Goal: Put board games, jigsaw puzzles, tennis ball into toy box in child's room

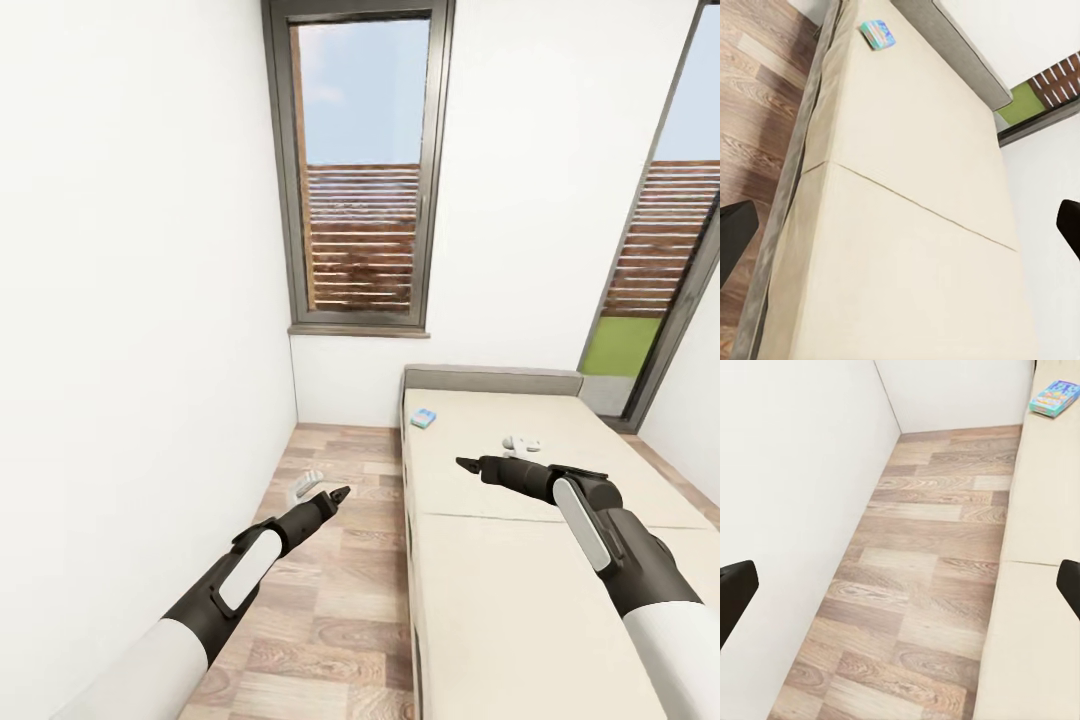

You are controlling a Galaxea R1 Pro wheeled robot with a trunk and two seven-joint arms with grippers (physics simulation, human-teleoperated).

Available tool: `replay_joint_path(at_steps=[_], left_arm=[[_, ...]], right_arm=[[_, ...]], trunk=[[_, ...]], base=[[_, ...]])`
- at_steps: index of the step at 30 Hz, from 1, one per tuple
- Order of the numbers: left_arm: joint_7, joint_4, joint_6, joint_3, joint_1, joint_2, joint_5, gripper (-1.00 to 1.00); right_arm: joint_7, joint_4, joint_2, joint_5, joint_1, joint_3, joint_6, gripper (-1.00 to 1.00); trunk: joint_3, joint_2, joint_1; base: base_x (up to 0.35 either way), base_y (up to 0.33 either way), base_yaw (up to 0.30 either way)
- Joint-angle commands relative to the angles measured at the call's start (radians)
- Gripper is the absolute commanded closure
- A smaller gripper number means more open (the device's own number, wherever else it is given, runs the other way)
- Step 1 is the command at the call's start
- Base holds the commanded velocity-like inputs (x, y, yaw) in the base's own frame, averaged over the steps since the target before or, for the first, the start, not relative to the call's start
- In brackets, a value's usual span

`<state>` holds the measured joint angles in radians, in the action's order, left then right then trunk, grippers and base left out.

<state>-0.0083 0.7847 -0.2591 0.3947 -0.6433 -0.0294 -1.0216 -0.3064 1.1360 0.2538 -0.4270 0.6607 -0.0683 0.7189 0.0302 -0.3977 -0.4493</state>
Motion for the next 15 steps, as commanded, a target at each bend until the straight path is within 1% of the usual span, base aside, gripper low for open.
replay_joint_path(at_steps=[1,15], left_arm=[[-0.001,0.0,-0.003,0.0,-0.001,0.0,-0.006,-1.0],[0.0,-0.001,-0.003,0.001,-0.001,-0.001,-0.006,-1.0]], right_arm=[[-0.002,0.001,0.001,0.001,0.001,-0.001,0.004,-1.0],[-0.002,0.001,0.002,-0.001,0.001,0.001,0.004,-1.0]], trunk=[[0.002,-0.002,-0.001],[0.002,-0.002,-0.001]], base=[[0.014,0.013,0.001],[0.006,0.005,0.0]])
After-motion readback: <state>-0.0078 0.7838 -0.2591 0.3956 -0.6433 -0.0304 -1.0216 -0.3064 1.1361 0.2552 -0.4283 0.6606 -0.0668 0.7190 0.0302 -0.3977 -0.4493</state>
